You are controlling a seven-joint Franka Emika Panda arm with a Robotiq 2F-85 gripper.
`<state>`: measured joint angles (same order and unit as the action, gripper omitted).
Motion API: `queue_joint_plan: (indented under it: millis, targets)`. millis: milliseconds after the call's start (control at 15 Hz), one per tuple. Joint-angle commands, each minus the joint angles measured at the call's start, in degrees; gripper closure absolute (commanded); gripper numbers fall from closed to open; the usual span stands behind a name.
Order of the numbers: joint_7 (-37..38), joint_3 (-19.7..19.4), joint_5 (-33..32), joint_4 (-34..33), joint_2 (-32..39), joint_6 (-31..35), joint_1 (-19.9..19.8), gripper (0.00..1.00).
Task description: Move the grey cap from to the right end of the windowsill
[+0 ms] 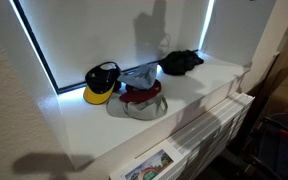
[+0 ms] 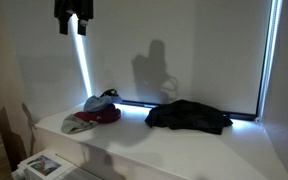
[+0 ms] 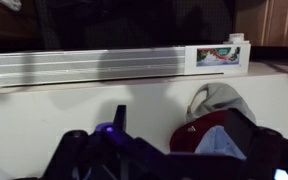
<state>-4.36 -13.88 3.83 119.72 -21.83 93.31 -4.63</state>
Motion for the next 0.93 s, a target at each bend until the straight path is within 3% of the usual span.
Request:
queue_joint_plan:
  millis: [0,200,467,600,667,867]
  targets:
    - [3.5,2.4,8.2,-7.0,5.2,4.4,0.6,0.0]
    - [6.6,7.7,10.3,-10.4,9.9,13.9,2.9,0.0]
    - [14.6,14.6,1.5,-12.4,19.5,17.5,5.2,0.0]
    - [17.1,15.9,-1.7,-13.0,25.4,15.3,6.2,0.0]
    - [16.0,15.3,0.2,-10.5,19.7,16.8,6.0,0.0]
    - [17.0,15.7,-1.0,-11.5,25.7,16.9,6.8,0.0]
